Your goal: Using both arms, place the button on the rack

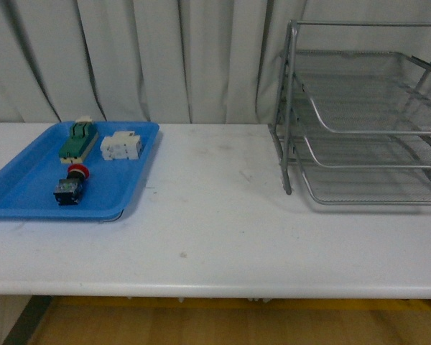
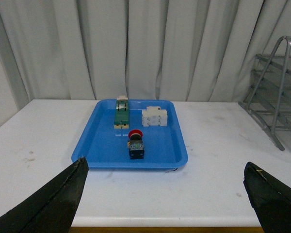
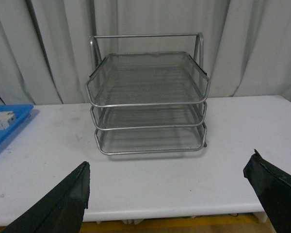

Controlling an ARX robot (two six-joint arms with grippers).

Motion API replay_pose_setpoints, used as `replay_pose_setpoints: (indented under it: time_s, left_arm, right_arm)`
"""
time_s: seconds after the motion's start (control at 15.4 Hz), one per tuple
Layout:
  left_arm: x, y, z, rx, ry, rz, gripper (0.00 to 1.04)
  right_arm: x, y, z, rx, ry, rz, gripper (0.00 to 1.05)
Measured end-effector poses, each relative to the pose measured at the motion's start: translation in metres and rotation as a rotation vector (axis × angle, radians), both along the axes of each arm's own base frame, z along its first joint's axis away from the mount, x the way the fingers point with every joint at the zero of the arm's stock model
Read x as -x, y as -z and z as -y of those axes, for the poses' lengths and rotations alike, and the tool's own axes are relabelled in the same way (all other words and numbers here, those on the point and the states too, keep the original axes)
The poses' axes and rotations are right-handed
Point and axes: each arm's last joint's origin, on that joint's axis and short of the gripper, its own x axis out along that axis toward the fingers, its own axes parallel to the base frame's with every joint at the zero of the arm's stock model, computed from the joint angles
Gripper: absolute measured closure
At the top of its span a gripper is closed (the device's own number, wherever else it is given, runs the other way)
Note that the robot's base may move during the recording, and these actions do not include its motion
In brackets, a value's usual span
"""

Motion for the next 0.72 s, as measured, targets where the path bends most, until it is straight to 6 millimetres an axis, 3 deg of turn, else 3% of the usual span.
replay_pose_setpoints:
  time_s: [0.33,0.39,0.46,0.72]
  left_arm:
    - [0.000,0.000,0.000,0.000,0.000,0.000,0.07]
    - [0.000,0.000,0.000,0.000,0.000,-0.001,0.07]
    - [0.000,0.000,0.000,0.000,0.001,0.000,0.07]
    - [0.000,0.000,0.000,0.000,0.000,0.000,0.07]
  right_arm:
    - [0.000,0.000,0.000,0.000,0.000,-0.002,0.06]
    - [-0.001,0.003,0.000,-0.098,0.006,-0.196,0.06]
    - [-0.016,0.005,0.004,-0.266,0.011,-0.288,0.06]
    - [-0.079,0.022,0.023,-0.672,0.048,-0.244,0.06]
